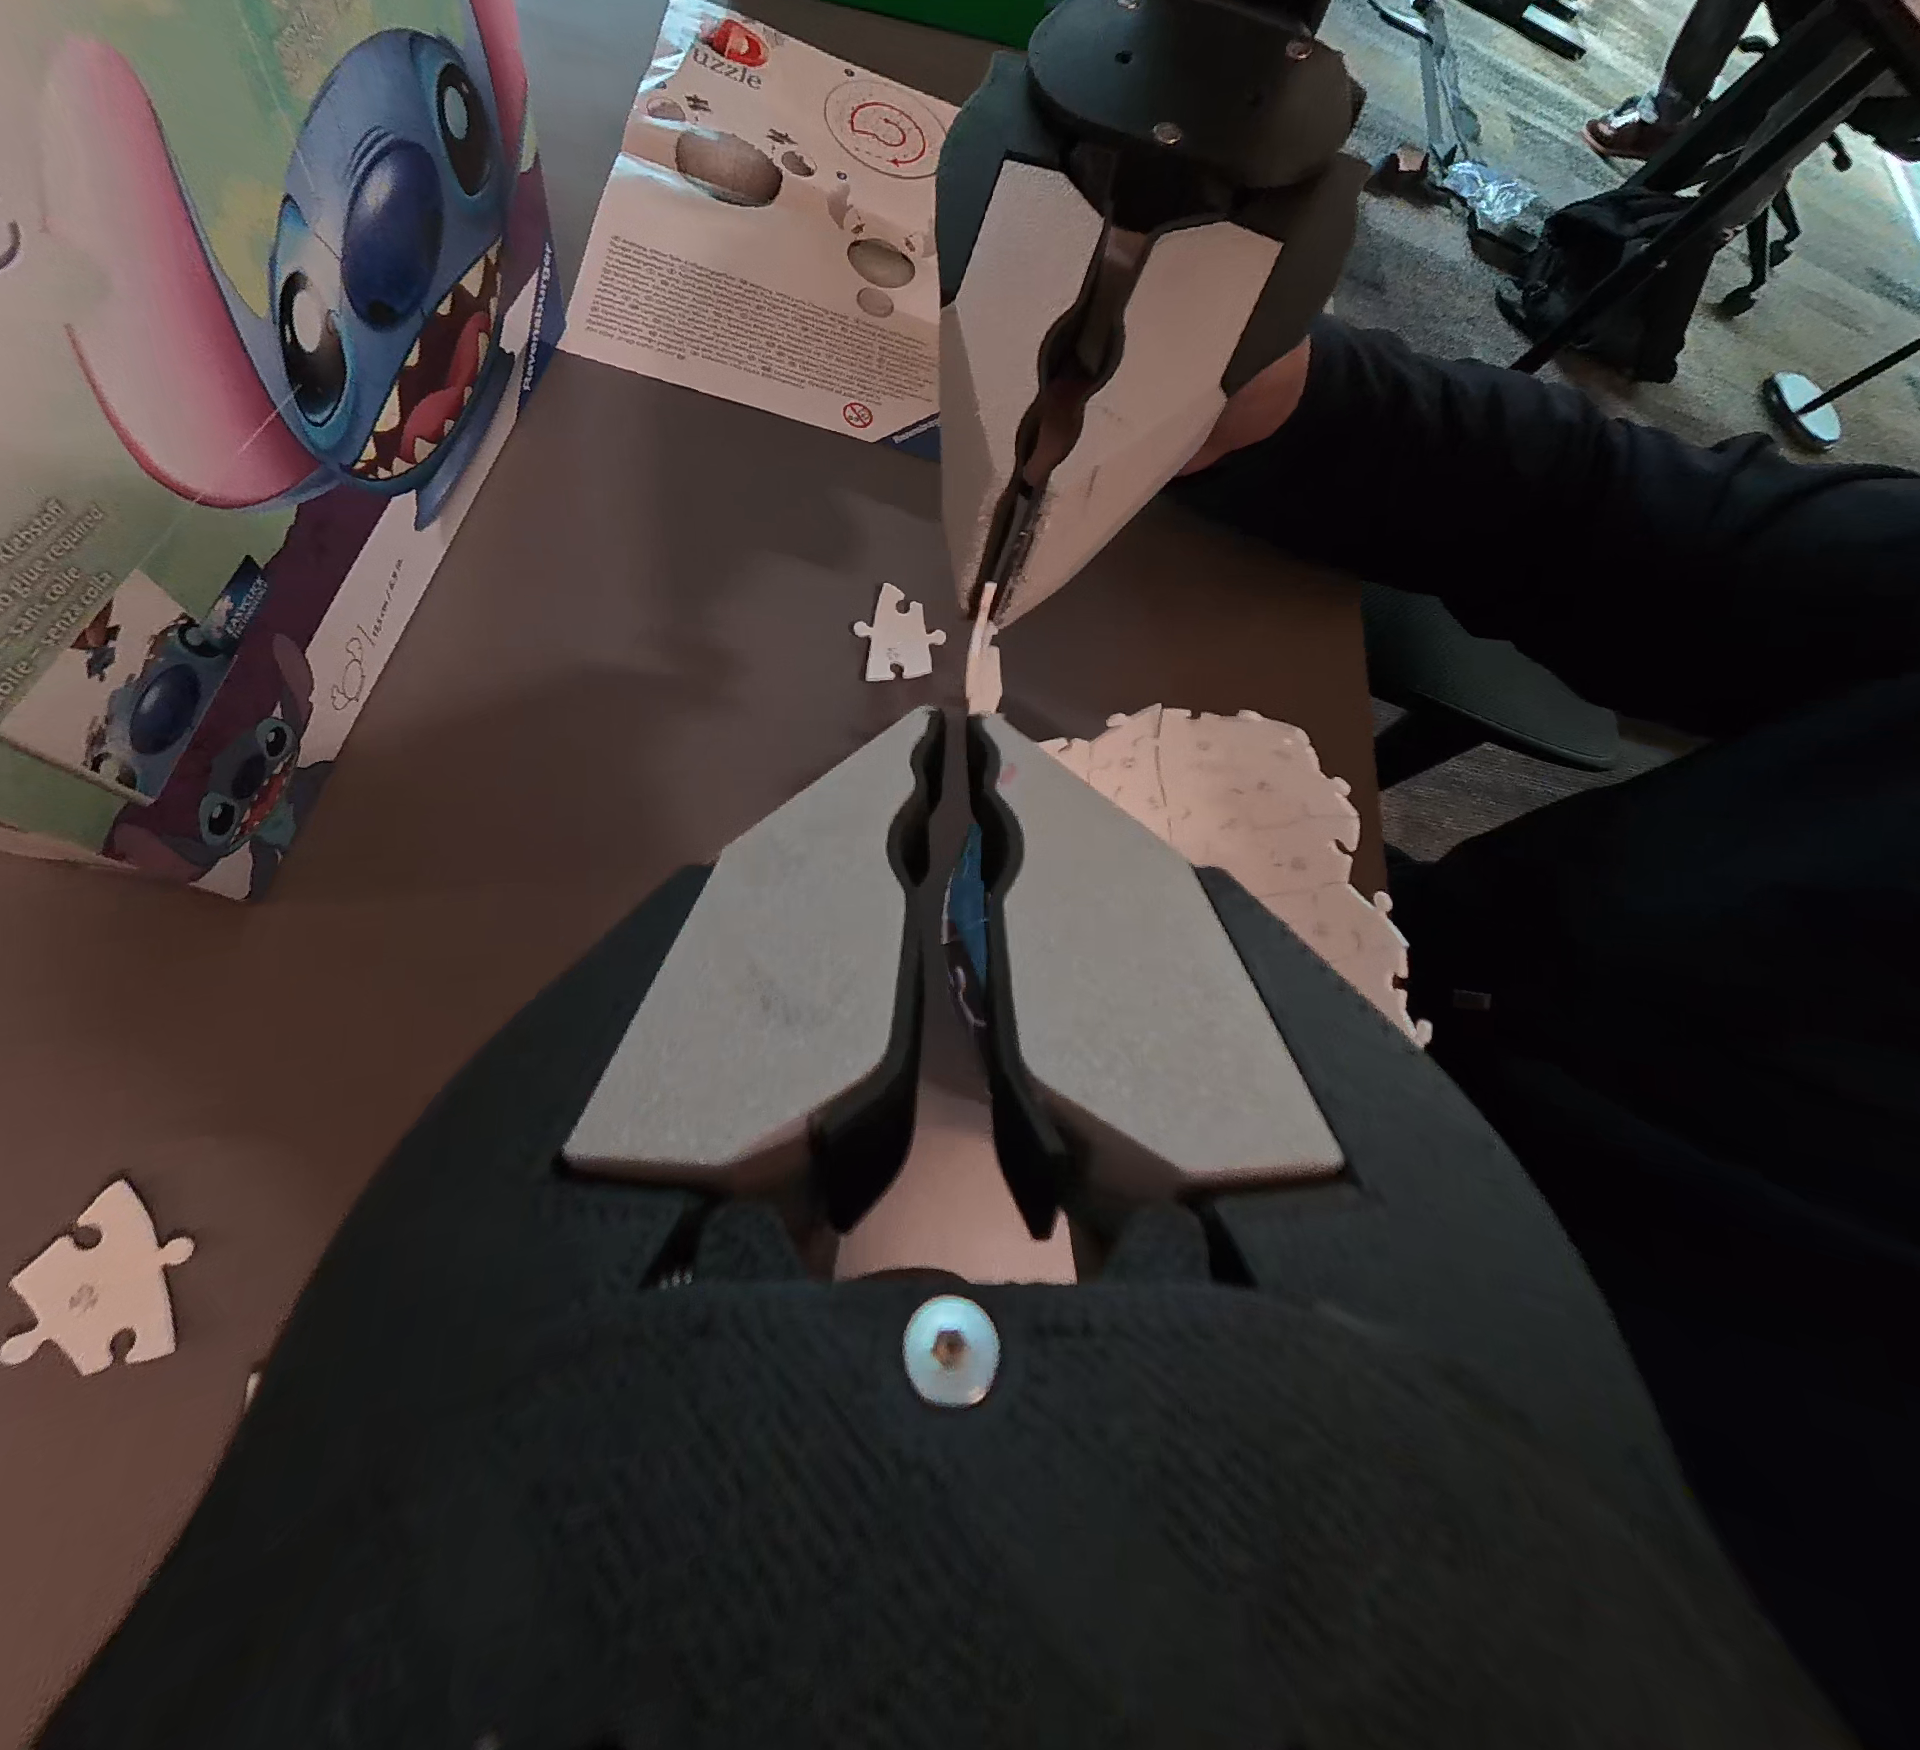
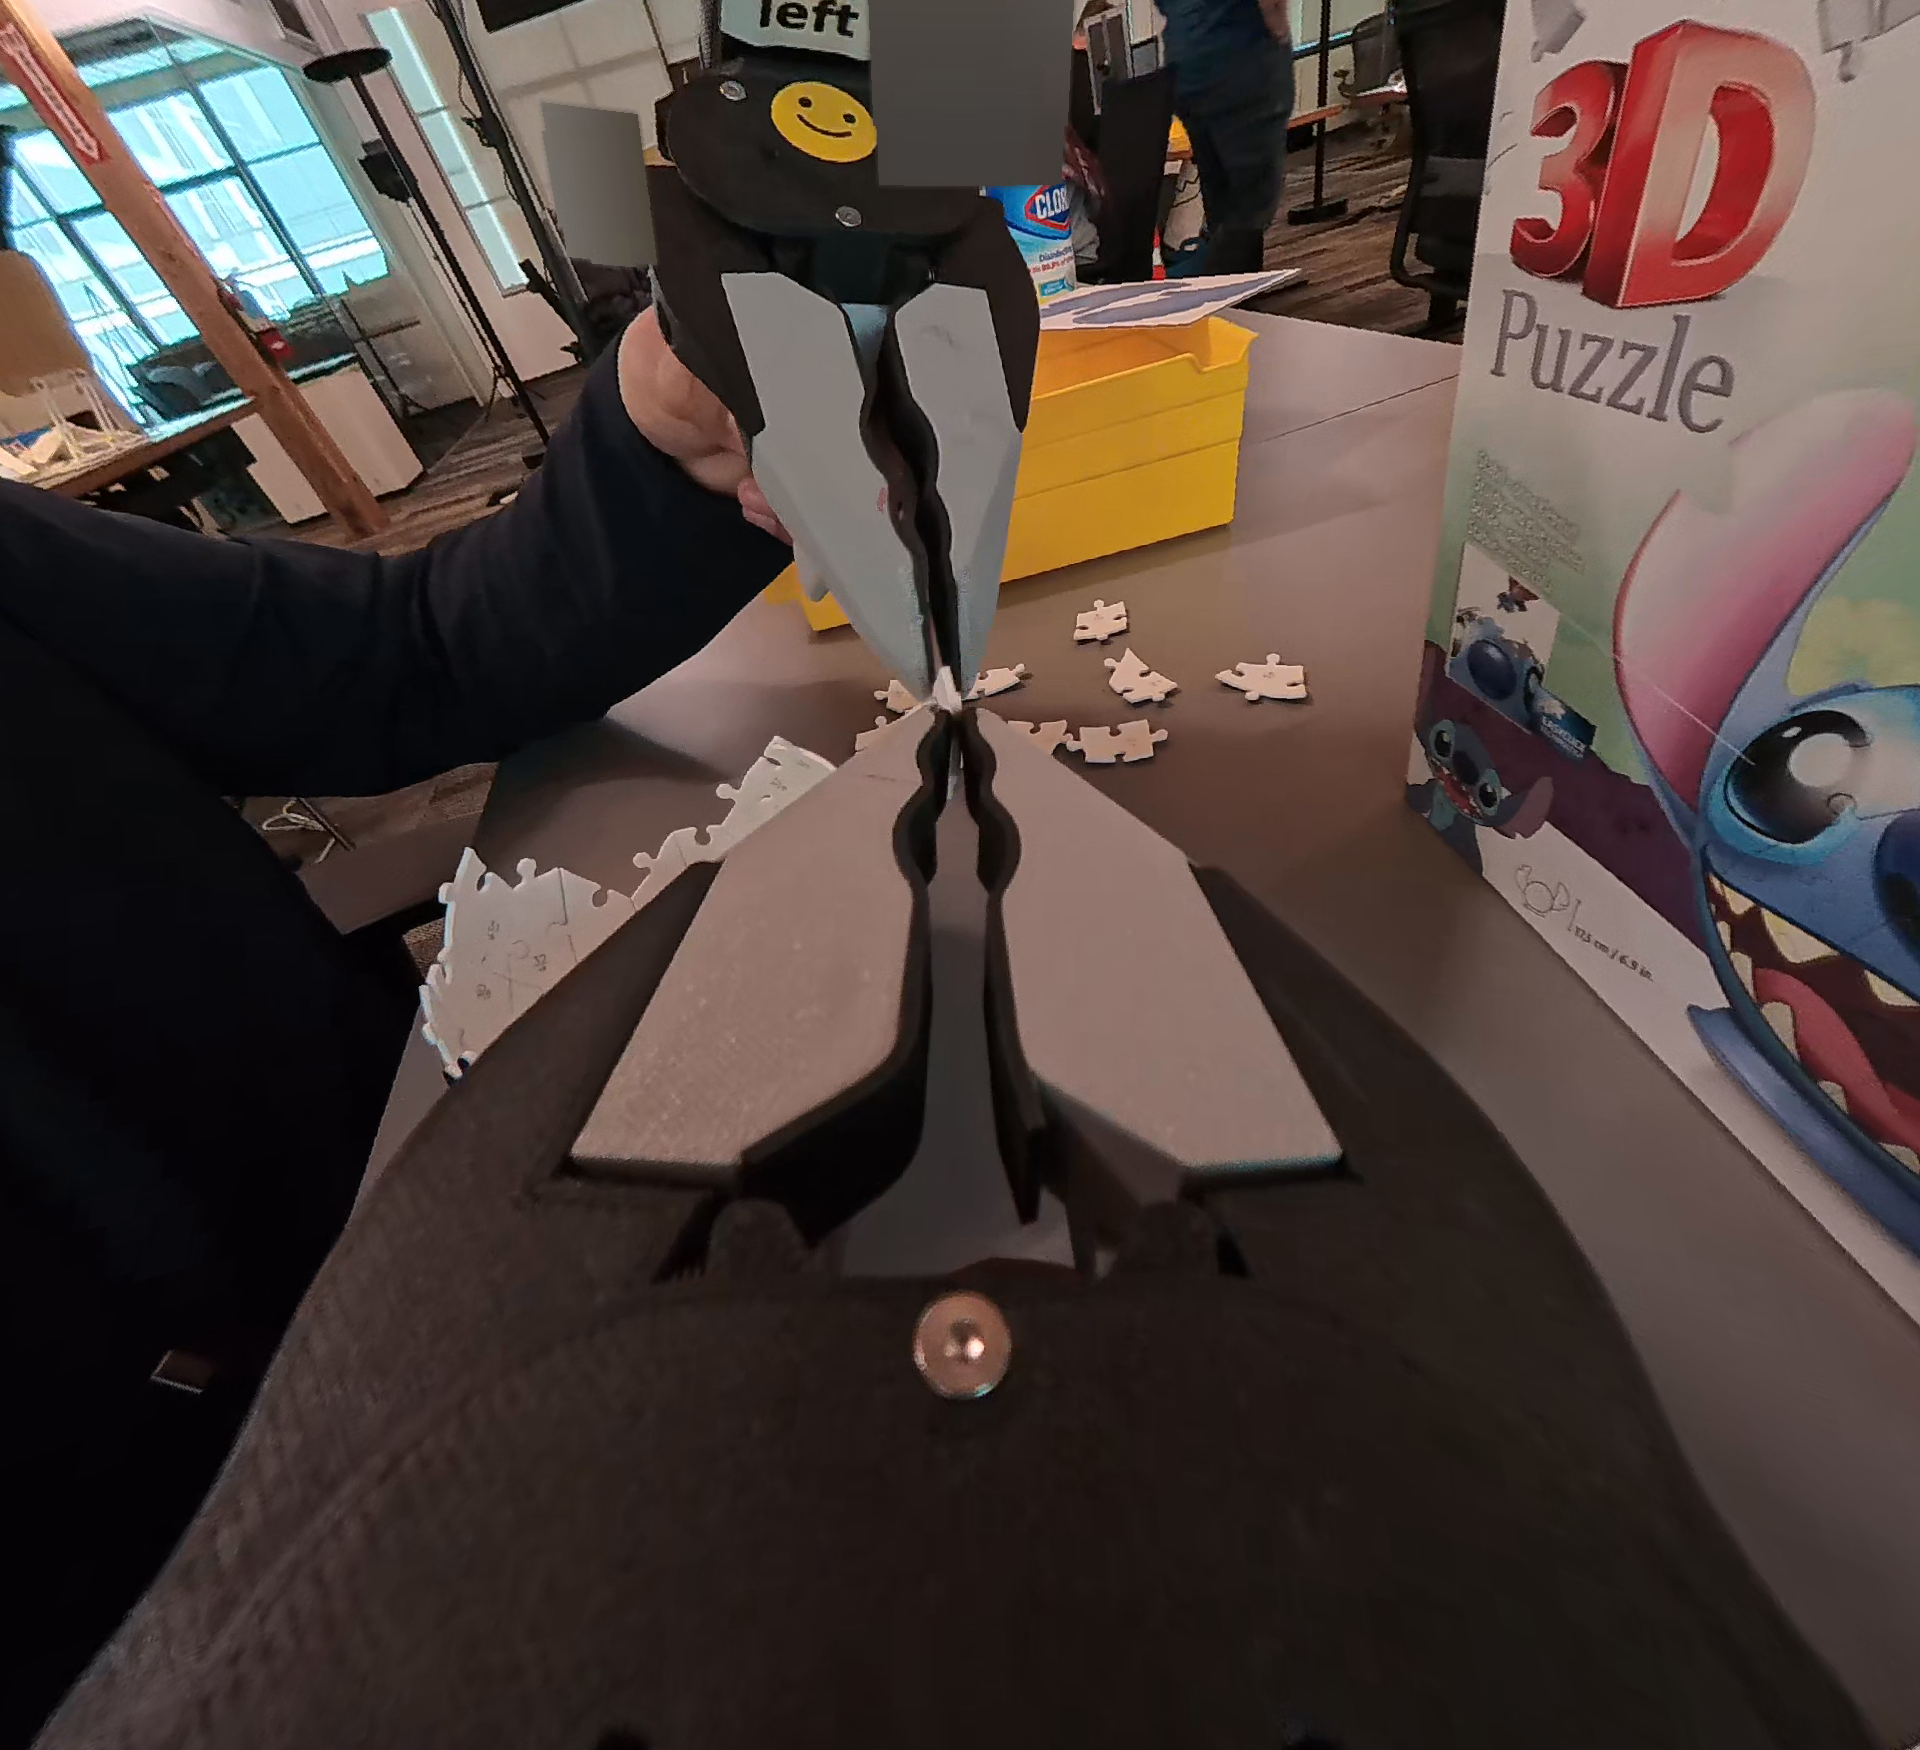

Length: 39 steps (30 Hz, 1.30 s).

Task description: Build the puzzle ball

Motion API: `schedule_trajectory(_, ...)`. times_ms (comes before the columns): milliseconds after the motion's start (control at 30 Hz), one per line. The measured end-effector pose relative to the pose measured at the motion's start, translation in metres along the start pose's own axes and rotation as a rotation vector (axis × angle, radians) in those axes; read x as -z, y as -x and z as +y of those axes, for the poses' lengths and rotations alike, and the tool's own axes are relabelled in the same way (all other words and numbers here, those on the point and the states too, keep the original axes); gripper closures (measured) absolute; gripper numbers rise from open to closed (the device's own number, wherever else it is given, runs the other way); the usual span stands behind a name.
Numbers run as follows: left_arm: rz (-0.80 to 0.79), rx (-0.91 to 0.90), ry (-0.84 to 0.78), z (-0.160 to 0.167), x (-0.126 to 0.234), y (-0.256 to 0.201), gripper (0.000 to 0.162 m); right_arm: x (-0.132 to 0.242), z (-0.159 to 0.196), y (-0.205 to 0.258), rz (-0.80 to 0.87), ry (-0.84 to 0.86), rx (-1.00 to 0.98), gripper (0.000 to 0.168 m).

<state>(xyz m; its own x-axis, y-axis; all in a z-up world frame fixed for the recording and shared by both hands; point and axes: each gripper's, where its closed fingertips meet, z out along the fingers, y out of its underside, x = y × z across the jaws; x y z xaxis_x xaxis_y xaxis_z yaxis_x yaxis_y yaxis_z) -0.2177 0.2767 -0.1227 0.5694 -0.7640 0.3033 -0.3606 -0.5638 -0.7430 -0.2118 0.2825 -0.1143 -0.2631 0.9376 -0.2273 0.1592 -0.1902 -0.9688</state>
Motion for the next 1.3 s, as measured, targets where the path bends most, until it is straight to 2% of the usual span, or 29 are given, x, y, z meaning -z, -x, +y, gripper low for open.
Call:
schedule_trajectory(500,0.007,-0.044,0.061,0.01,-0.017,-0.006,0.162,-0.007,0.002,0.006,-0.039,-0.002,-0.034,0.168)
schedule_trajectory(833,0.029,-0.038,0.076,0.012,-0.017,-0.009,0.159,-0.01,0.007,0.007,-0.032,0.029,-0.015,0.168)
schedule_trajectory(1000,0.031,-0.038,0.019,0.003,-0.006,-0.01,0.162,-0.006,0.001,0.008,-0.039,0.008,-0.021,0.168)
schedule_trajectory(1300,0.027,-0.051,0.055,0.009,-0.016,-0.01,0.162,-0.009,0.005,0.009,-0.04,0.022,-0.023,0.168)
